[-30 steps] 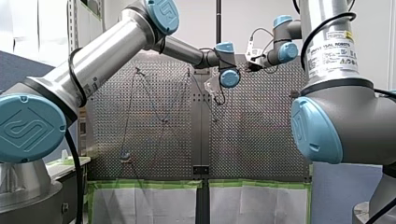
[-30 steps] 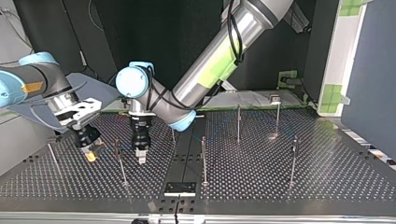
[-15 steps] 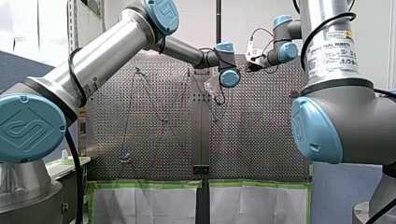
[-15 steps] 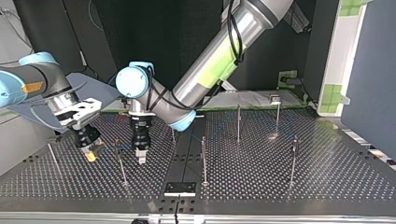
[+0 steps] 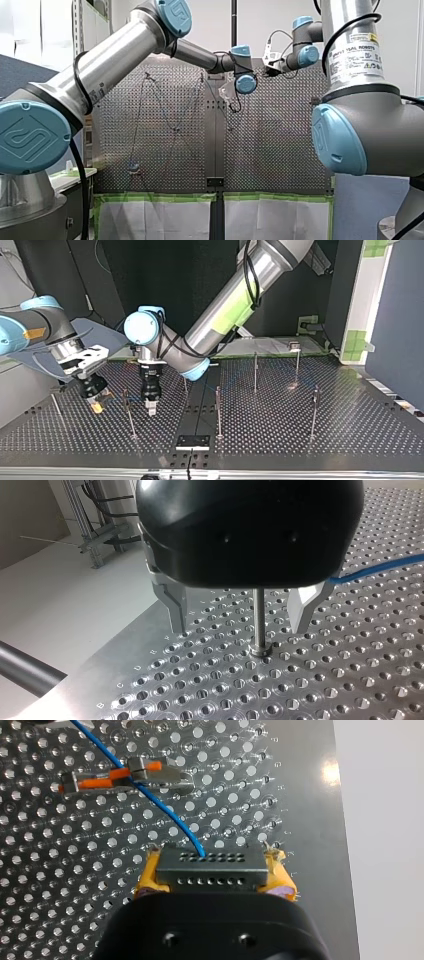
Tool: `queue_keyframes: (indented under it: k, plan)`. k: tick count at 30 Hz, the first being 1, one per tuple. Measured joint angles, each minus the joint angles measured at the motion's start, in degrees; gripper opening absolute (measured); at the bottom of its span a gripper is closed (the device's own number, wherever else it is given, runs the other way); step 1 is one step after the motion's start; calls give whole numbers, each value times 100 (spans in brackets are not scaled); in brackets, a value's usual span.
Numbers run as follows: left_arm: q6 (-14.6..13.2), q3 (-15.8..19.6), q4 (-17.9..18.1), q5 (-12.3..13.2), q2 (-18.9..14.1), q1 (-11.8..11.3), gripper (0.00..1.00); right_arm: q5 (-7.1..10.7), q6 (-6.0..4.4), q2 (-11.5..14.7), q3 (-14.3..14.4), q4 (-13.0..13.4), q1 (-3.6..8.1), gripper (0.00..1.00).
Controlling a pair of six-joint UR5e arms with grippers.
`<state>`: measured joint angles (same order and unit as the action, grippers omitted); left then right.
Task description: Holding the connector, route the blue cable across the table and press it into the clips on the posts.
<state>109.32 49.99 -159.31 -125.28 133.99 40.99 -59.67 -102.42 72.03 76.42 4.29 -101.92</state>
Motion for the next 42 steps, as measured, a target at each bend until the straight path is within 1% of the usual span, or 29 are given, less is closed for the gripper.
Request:
queue_keyframes:
  k: [17, 31, 42]
  plan:
    - [0, 0, 0, 0, 0, -5, 100, 0, 0, 0, 0, 0, 0, 0]
    - [0, 0, -1, 4, 0, -113, 100, 0, 0, 0, 0, 0, 0, 0]
    - [-3, 0, -13, 10, -1, -111, 100, 0, 0, 0, 0, 0, 0, 0]
